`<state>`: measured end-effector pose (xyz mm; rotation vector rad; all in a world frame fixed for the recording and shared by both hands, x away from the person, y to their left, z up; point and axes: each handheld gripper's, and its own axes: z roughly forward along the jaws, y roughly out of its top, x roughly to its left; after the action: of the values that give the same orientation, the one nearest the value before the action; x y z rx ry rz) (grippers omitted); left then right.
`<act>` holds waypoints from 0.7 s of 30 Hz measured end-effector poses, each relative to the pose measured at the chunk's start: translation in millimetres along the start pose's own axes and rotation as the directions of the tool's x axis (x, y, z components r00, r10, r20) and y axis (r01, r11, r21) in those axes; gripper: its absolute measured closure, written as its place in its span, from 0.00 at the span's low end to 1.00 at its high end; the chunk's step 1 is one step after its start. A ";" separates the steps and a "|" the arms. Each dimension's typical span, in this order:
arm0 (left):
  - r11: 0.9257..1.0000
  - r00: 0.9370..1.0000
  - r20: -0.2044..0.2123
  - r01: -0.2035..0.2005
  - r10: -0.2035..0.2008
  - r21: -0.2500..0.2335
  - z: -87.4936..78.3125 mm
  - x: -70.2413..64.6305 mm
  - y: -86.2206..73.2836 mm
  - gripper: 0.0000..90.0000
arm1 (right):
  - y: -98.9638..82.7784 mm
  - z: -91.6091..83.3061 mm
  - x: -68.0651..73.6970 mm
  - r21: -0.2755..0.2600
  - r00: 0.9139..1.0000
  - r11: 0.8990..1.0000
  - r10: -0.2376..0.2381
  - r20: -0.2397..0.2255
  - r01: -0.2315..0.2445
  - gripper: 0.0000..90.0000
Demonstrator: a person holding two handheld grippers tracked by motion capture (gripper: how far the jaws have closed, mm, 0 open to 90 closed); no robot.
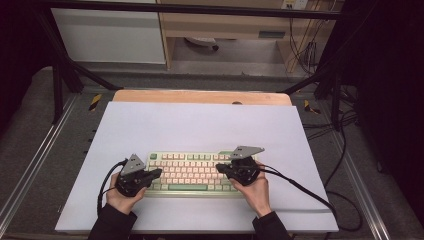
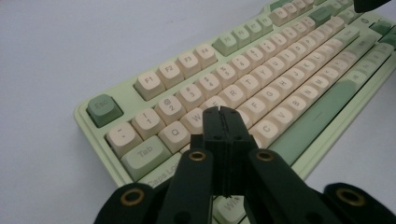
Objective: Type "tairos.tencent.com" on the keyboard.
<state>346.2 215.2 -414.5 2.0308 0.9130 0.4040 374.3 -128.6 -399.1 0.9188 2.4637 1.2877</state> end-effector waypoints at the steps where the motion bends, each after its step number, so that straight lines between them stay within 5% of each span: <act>1: 1.000 1.000 0.001 -0.001 0.001 0.003 0.8 -0.8 0.9 1.00 | -1.3 -1.9 -0.7 -0.003 1.000 1.000 0.003 -0.001 -0.003 1.00; 21: 0.998 1.000 0.005 -0.015 0.015 0.055 26.0 -6.4 5.8 1.00 | -20.0 -11.3 -3.9 0.000 1.000 1.000 0.024 -0.011 -0.024 1.00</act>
<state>359.3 193.5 -424.7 2.0887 0.9155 0.3855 363.7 -147.0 -408.8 0.9465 2.4684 1.3034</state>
